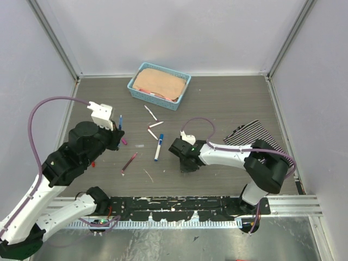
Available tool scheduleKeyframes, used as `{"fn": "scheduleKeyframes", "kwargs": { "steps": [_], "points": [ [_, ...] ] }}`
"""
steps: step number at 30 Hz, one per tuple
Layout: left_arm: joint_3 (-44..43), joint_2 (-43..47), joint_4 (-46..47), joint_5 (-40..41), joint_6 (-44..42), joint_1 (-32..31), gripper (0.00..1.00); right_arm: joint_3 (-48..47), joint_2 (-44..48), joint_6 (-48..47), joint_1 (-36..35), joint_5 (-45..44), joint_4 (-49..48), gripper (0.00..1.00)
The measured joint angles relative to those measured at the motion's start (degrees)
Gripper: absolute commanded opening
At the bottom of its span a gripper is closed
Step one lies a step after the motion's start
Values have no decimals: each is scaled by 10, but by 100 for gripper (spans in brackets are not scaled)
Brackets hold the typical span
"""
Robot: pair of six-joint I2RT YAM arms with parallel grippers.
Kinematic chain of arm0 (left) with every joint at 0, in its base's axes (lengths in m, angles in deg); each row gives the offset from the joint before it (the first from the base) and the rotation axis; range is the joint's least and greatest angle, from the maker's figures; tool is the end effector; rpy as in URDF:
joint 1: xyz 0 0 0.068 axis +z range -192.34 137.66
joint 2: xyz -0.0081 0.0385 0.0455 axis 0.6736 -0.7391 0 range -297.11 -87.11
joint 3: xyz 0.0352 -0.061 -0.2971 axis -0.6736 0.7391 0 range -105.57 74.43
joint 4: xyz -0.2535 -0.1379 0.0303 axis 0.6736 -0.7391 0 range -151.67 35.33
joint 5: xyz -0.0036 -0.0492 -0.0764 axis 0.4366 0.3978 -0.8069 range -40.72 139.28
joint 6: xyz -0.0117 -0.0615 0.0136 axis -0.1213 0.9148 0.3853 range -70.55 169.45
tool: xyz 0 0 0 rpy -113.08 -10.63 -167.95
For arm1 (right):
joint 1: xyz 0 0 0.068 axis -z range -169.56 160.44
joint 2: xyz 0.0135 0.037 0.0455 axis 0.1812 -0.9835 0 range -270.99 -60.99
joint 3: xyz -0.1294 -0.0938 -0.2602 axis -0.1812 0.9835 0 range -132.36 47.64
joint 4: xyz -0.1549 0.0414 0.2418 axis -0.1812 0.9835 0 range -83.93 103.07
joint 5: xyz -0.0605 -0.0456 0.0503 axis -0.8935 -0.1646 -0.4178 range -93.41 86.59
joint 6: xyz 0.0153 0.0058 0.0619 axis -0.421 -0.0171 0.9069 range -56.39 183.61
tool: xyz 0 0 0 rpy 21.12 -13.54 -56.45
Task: Insert the pens into the pen caps
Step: Insert the pen cap onto the pen.
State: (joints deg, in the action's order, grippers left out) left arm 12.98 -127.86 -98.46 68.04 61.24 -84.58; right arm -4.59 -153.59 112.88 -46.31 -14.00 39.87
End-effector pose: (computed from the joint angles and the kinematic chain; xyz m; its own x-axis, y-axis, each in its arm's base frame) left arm 0.1161 -0.0838 0.4137 -0.3696 0.0743 -0.9262 0.3492 0.9348 -0.0644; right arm 0.1807 0.2590 0.1599 -0.9463 -0.0847 -0.3120 -0.1187 0.9887 0.0913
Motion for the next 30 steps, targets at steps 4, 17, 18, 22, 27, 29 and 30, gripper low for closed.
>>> {"fn": "scheduleKeyframes", "kwargs": {
  "steps": [4, 17, 18, 22, 27, 29, 30],
  "points": [
    [0, -17, 5, -19, 15, 0, 2, 18, 27, -22, 0, -13, -4, 0],
    [62, -91, 111, -134, 89, 0, 0, -2, 312, -115, 0, -110, -94, 0],
    [64, -94, 120, -142, 94, 0, 0, -2, 331, -123, 0, -118, -108, 0],
    [74, -97, 172, -175, 107, -9, 0, -17, 370, -158, 0, -141, -144, 0],
    [89, -99, 236, -208, 114, -33, 0, -44, 374, -172, 0, -121, -167, 0],
    [105, -92, 269, -216, 115, -49, 0, -31, 393, -177, 0, -106, -203, 0],
    [115, -86, 283, -219, 115, -58, 0, -23, 407, -178, 0, -99, -222, 0]
  ]
}}
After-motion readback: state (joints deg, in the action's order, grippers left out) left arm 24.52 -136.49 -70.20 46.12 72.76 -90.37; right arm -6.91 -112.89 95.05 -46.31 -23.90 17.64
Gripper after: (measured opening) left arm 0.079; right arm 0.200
